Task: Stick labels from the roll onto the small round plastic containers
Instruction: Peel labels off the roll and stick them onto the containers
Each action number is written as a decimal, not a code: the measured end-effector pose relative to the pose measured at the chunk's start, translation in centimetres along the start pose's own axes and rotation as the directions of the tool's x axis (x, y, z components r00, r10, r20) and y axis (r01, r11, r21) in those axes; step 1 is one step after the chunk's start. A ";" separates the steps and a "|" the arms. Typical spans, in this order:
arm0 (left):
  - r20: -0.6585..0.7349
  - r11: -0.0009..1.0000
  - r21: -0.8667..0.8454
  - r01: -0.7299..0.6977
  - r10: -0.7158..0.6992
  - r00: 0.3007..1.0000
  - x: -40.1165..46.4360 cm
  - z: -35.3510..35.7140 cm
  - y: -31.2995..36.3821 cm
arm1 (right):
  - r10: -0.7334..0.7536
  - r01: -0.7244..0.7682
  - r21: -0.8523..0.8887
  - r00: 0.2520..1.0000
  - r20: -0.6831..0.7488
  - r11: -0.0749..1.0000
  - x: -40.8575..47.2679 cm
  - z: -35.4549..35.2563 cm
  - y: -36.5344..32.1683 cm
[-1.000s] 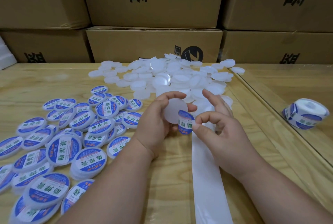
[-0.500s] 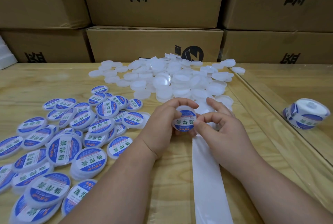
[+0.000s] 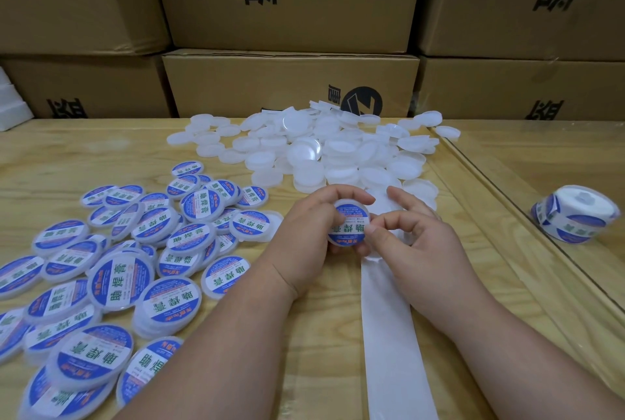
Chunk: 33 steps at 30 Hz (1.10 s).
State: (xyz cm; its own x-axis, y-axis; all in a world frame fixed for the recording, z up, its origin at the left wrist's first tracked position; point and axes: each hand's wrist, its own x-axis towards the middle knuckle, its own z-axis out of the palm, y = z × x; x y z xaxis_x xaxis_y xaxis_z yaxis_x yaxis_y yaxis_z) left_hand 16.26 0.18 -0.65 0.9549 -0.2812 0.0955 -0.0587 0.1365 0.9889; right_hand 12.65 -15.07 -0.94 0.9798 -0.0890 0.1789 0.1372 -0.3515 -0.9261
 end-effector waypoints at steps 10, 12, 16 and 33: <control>-0.009 1.000 0.001 -0.017 0.017 1.000 -0.2 -0.1 -0.2 | 0.001 -0.001 -0.013 1.000 0.006 1.000 0.1 0.0 0.1; -0.015 0.999 0.028 -0.020 0.021 1.000 -0.3 0.0 -0.2 | -0.002 0.002 -0.008 1.000 0.002 1.000 0.0 0.1 0.1; -0.079 0.997 0.075 -0.028 0.034 0.996 -0.4 0.2 -0.3 | -0.041 0.042 0.051 0.999 -0.011 0.998 0.1 0.1 0.2; -0.429 0.995 0.061 -0.079 0.098 0.898 0.2 -0.1 -0.4 | 0.059 -0.008 0.129 0.916 -0.397 0.992 1.2 -0.8 2.1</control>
State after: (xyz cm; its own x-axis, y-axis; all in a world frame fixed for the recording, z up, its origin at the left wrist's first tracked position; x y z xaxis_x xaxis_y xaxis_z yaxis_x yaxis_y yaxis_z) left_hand 16.50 0.13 -1.08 0.9765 0.1689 0.1336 -0.1518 0.0997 0.9834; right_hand 14.01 -16.67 -2.38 0.8478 -0.4724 0.2411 0.1471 -0.2272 -0.9627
